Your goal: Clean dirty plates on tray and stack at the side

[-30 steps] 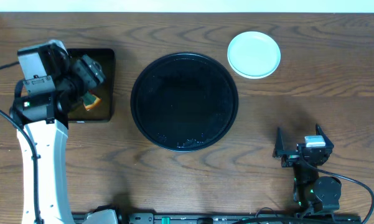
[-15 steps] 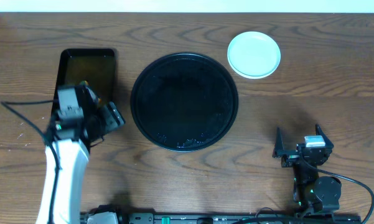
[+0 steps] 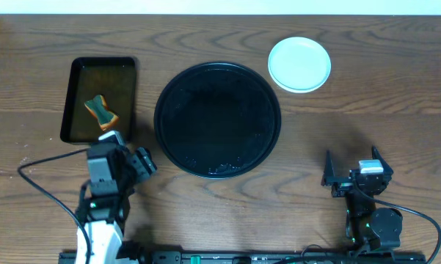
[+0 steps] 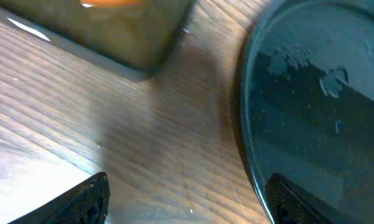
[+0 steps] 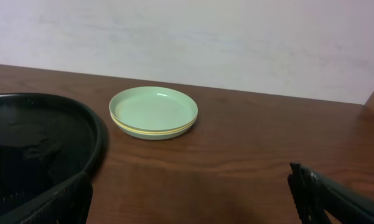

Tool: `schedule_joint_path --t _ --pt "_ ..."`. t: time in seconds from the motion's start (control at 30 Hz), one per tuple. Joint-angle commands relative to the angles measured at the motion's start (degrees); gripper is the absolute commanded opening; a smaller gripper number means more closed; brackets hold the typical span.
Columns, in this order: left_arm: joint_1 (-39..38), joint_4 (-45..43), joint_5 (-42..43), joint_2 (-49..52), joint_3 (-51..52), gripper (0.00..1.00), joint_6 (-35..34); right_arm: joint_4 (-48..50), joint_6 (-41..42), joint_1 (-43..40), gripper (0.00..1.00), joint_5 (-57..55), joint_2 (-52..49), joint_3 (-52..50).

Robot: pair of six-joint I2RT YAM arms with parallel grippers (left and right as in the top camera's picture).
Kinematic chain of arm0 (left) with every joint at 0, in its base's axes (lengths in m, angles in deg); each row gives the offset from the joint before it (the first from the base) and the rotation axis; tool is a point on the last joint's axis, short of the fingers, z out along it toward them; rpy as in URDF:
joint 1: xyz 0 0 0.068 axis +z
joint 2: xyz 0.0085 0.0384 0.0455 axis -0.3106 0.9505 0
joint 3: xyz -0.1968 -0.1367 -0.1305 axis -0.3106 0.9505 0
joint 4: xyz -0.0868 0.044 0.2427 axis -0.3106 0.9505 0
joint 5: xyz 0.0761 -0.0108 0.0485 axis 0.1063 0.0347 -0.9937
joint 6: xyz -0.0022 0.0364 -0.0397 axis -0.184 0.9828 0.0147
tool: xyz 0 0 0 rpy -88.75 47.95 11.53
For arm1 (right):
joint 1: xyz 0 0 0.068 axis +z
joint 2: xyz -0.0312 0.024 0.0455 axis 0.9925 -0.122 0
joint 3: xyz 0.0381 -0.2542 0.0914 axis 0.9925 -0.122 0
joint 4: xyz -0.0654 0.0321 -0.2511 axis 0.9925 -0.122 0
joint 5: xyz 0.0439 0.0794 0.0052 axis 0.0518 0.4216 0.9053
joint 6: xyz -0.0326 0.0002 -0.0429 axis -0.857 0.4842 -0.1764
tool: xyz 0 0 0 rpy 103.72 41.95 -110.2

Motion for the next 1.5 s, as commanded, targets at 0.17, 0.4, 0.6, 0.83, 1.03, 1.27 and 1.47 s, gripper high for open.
schedule_joint_path --t 0.17,0.4,0.6,0.83,1.03,1.27,1.47 --pt "-4.5 -9.0 -3.7 -7.0 8.8 0.81 5.8 -0.2 -0.4 -0.3 0.99 0.4 0.3 -0.1" --pt "-4.8 -19.8 -3.2 -12.5 17.4 0.81 5.8 -0.2 -0.4 -0.3 0.99 0.4 0.3 -0.1" --pt "-4.8 -20.9 -3.2 -17.5 20.1 0.81 5.8 -0.2 -0.4 -0.3 0.99 0.4 0.3 -0.1" --pt "-4.9 -20.7 -3.1 -20.1 22.1 0.81 7.7 -0.3 -0.4 -0.3 0.99 0.4 0.3 -0.1" --pt "-6.3 -20.8 -3.0 -20.5 22.1 0.81 10.0 -0.3 -0.4 -0.3 0.99 0.4 0.3 -0.1" --pt "-6.3 -19.2 -3.0 -21.4 22.1 0.81 10.3 -0.2 -0.4 -0.3 0.99 0.4 0.3 -0.1" --pt "-6.3 -12.2 -2.8 -28.0 22.1 0.81 10.4 -0.2 -0.4 -0.3 0.99 0.4 0.3 -0.1"
